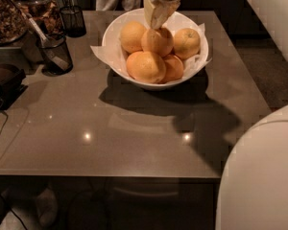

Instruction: Pick orange from white bowl

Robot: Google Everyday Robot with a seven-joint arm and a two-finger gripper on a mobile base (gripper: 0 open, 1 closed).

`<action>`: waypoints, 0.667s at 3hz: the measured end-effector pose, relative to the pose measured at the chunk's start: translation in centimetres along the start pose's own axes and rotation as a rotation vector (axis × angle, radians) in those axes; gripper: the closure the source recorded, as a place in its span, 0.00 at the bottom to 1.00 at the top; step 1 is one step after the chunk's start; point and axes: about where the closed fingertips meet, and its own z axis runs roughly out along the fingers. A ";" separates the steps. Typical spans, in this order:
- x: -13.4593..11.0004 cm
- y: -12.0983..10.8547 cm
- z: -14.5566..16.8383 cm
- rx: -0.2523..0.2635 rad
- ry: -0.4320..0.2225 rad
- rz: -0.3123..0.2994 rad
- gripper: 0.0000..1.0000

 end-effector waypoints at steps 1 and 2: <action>0.0 0.0 0.0 0.000 0.000 0.000 0.58; 0.0 0.0 0.0 0.000 0.000 0.000 0.35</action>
Offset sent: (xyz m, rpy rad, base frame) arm 0.0000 0.0000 0.0000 0.0000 0.0000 0.0000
